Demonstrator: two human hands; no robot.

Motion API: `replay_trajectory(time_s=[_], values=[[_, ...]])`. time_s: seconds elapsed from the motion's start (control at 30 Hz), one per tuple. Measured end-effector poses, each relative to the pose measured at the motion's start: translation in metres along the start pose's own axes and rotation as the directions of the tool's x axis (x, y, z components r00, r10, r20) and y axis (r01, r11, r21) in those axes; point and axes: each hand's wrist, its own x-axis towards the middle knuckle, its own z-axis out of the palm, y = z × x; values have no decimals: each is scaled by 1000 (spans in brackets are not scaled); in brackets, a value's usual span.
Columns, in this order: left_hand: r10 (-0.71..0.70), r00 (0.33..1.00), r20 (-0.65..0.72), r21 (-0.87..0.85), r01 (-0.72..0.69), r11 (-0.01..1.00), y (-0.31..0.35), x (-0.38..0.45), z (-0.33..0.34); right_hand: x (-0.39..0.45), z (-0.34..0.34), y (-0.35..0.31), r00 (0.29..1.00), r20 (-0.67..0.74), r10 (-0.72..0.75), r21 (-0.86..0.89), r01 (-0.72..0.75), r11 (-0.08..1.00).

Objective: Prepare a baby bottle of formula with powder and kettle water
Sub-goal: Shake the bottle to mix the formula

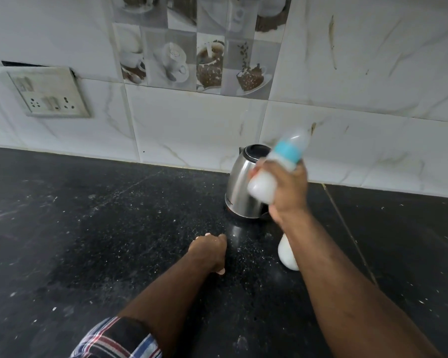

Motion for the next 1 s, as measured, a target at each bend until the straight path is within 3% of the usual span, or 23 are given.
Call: replay_trajectory(time_s=[0.03,0.07,0.17,0.2,0.23,0.3,0.33,0.4,0.47,0.5,0.57,0.6,0.7,0.73,0.77,0.87,0.9,0.97,1.0], values=[[0,1000,3,-9,0,1000,0,0,0,8,-1,-4,997,-83,-1,125,11,992],[-1,1000,3,-17,1,1000,-1,0,1,6,0,-1,998,-59,-31,160,40,986],[1,1000,-5,-12,-1,1000,-1,-2,1,-17,3,11,987,114,116,-129,-101,986],[8,1000,-14,-10,-8,1000,-1,-1,1,-13,2,14,993,68,93,-138,-83,987],[13,1000,-23,-9,-14,1000,-1,0,1,-4,1,7,999,-4,54,-108,-54,993],[13,1000,-22,-15,-14,1000,-2,0,3,13,3,-3,993,-116,1,150,17,989],[11,1000,-22,-15,-12,1000,-3,0,3,12,4,-1,995,-94,-22,164,37,986],[15,999,-29,-6,-15,1000,-2,-1,3,-8,5,8,996,57,65,-111,-59,992],[17,1000,-26,-4,-17,1000,-1,0,2,-16,3,18,985,147,91,-154,-68,986],[18,999,-26,-3,-18,1000,-2,0,2,-7,4,13,993,96,66,-103,-56,993],[18,1000,-21,-8,-19,1000,-2,0,3,12,7,-6,999,-52,10,200,1,980],[15,1000,-20,-8,-15,1000,-2,0,3,14,7,-5,998,-61,-14,243,28,970],[12,1000,-15,0,-12,1000,-1,-2,1,-11,7,10,986,114,119,-196,-95,976],[12,1000,-12,-3,-12,1000,-1,-2,1,-16,6,16,982,141,124,-245,-87,966],[13,1000,-11,-3,-13,1000,-1,-1,1,-13,4,18,987,129,97,-217,-67,974],[10,1000,-7,-9,-10,1000,-2,-1,1,2,5,12,1000,-18,5,100,-3,995],[11,1000,-7,-5,-11,1000,-2,-1,1,1,4,14,999,37,8,49,-10,999],[13,1000,0,4,-13,1000,0,0,-1,-10,3,28,978,168,122,-274,-73,959],[13,1000,4,1,-13,1000,1,0,-2,-17,4,33,970,178,163,-331,-97,939]])
